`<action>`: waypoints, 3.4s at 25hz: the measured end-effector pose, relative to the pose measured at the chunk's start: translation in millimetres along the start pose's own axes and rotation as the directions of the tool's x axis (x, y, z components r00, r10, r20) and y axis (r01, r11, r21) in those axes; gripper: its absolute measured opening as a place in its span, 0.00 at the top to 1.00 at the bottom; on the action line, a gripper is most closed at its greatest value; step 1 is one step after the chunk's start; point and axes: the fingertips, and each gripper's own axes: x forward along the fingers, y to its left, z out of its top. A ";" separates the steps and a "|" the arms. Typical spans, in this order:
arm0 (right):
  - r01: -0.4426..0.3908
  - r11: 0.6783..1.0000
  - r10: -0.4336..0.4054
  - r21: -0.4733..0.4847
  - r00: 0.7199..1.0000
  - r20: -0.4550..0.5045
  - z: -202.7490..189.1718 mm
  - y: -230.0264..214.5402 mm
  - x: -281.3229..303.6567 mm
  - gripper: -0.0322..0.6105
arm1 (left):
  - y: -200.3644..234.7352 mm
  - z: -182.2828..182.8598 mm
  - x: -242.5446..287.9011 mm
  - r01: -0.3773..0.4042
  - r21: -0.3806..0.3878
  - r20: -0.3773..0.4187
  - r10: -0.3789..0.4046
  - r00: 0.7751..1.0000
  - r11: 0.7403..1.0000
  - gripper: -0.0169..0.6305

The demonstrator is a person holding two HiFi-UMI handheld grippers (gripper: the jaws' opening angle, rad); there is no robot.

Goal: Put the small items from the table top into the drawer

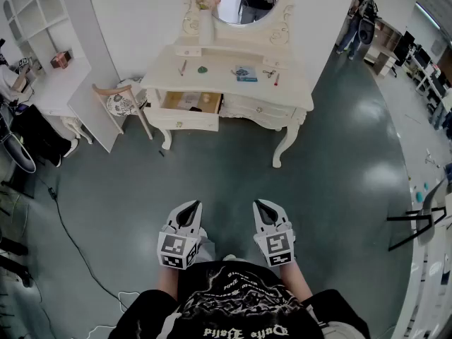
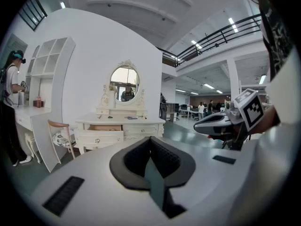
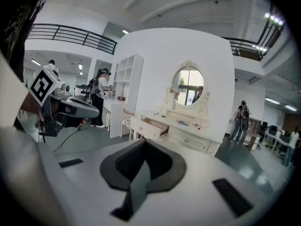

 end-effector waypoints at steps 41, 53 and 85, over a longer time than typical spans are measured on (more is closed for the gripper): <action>0.090 0.994 -0.088 0.061 0.996 -0.024 45.5 -31.1 143.0 0.93 | 152.3 32.2 89.5 0.023 0.029 -0.013 -0.022 1.000 0.999 0.95; 0.111 0.990 -0.105 0.090 0.992 -0.063 52.8 -5.9 180.2 0.93 | 196.5 27.7 98.5 0.075 0.018 -0.040 -0.075 0.996 0.997 0.95; -0.057 0.996 0.062 0.072 0.995 -0.077 68.0 -90.1 307.2 0.93 | 245.7 56.3 207.7 -0.049 -0.029 -0.058 0.047 0.997 0.998 0.95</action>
